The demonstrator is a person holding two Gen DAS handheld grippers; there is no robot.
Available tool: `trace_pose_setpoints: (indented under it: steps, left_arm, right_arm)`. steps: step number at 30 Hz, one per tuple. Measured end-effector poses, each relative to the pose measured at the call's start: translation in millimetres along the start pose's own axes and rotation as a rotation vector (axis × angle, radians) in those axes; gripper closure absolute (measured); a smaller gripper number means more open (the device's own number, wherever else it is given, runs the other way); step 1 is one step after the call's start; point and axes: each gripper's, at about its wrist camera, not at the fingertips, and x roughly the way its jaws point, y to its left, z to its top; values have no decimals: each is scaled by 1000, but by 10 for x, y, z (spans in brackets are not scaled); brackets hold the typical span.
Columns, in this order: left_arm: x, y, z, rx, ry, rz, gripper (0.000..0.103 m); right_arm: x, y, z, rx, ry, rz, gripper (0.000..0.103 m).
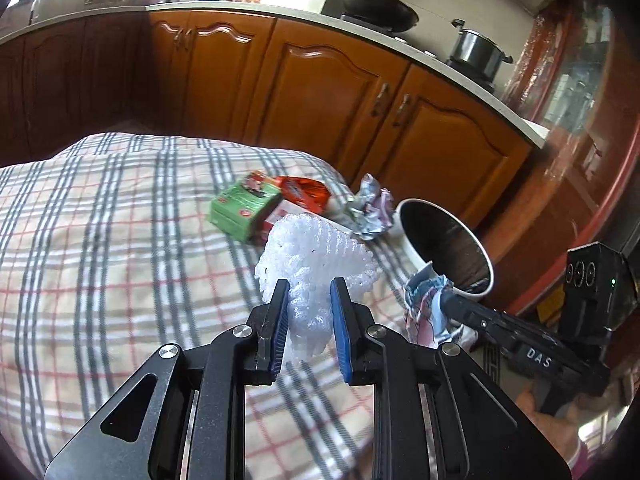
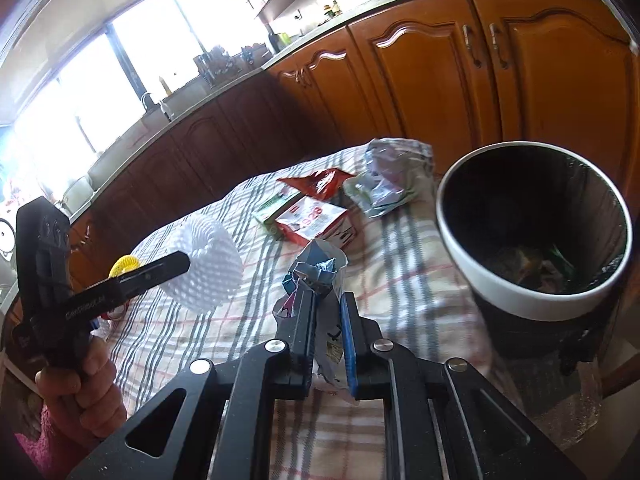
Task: Collect trash
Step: 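Grasp the white foam net with the left tool while the right tool grasps the crumpled blue wrapper, then carry the foam net and blue wrapper over the trash bin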
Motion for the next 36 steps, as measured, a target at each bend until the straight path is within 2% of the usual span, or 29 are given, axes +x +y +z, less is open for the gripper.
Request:
trace_pose_setpoints:
  steps: [20, 36]
  left_arm:
    - [326, -786, 85, 117, 48, -97, 84]
    - [692, -1257, 220, 189, 89, -134, 84]
  right_arm:
    - [-446, -679, 240, 86, -108, -104, 91]
    - [-509, -1062, 378, 113, -131, -180, 91]
